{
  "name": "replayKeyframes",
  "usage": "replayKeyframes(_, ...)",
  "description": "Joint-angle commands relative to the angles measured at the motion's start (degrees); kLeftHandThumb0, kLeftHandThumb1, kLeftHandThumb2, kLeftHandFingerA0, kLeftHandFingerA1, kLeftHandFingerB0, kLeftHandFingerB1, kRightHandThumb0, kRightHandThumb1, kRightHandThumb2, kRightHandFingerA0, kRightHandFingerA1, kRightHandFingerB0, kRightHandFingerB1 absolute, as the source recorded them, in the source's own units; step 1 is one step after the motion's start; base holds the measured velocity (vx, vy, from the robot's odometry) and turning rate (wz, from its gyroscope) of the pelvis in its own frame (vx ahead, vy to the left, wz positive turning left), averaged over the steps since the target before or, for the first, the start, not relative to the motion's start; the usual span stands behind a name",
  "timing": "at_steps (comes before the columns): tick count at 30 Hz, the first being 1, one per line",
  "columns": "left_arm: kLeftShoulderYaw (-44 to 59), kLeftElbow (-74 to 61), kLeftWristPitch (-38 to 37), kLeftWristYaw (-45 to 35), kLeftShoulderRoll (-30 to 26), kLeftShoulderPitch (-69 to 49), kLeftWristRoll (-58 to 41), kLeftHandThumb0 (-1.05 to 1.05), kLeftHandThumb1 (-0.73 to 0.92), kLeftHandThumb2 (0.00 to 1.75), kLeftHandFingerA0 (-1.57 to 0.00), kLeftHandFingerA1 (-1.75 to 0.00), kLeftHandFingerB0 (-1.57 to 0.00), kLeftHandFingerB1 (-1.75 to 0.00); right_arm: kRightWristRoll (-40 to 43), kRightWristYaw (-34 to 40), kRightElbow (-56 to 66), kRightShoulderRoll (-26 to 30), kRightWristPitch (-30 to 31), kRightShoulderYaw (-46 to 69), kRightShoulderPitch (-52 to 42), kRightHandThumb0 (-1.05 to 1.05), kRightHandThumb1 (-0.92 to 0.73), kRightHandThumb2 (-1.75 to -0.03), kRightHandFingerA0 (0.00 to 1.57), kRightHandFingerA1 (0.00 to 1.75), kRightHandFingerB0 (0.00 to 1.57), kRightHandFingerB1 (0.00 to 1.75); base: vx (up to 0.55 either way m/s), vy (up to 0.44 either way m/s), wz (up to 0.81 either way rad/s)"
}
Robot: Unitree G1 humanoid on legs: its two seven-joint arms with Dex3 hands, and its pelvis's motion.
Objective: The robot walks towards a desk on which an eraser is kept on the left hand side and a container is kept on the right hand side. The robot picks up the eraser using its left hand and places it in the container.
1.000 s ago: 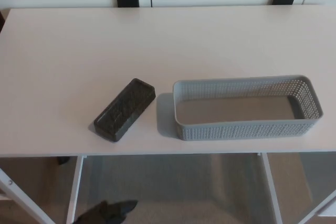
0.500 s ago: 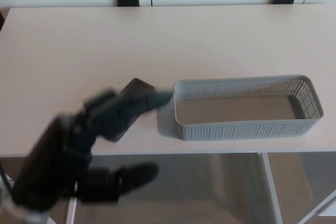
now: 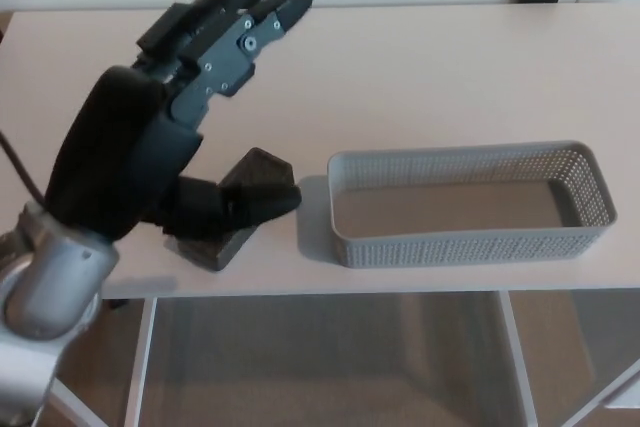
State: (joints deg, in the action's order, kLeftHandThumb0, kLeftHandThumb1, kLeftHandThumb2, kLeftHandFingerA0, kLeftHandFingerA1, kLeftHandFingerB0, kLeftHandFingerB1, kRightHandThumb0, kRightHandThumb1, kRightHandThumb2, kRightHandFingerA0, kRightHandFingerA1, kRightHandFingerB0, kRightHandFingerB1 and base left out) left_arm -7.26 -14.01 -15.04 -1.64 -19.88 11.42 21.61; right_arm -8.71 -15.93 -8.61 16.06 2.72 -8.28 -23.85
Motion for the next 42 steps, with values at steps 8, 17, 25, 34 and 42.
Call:
replayKeyframes(8,-7.4,14.5,33.8,-5.4,4.4,8.2,20.0,-0.64,0.4,0.71,0.0,0.0,0.0,0.0,0.2,-0.8,-0.3,1.4,0.6,0.5,1.2,-0.39,-0.32,-0.9,0.05,0.53,0.01,0.53,0.0,0.0,0.0)
replayKeyframes(17,-10.7,21.1,38.4,-5.7,6.4,9.7,22.2,-0.61,0.39,0.71,0.0,0.0,-0.01,-0.01,0.1,-0.5,0.8,1.4,1.4,0.7,0.7,-0.38,-0.33,-0.91,0.05,0.54,0.01,0.53,0.0,0.0,0.0)
replayKeyframes(25,-12.0,23.6,40.5,-4.2,8.3,10.0,22.9,-0.62,0.4,0.72,0.0,0.0,0.0,-0.03,-0.2,-0.4,0.3,1.6,1.2,0.6,1.1,-0.38,-0.34,-0.91,0.04,0.53,0.01,0.53,0.0,0.0,0.0)
replayKeyframes(34,-11.7,24.9,42.6,-3.3,9.6,9.8,23.2,-0.6,0.39,0.7,0.0,0.0,0.0,-0.02,-0.5,-0.4,0.4,1.8,1.4,0.5,1.0,-0.38,-0.33,-0.91,0.04,0.53,0.01,0.52,0.0,0.0,0.0)
replayKeyframes(42,-12.0,27.4,44.0,-3.3,9.3,9.9,22.9,-0.58,0.38,0.68,0.0,0.0,-0.02,-0.02,-0.7,-0.5,0.4,2.0,1.2,0.3,0.7,-0.38,-0.35,-0.92,0.04,0.53,0.0,0.52,0.0,0.0,0.0)
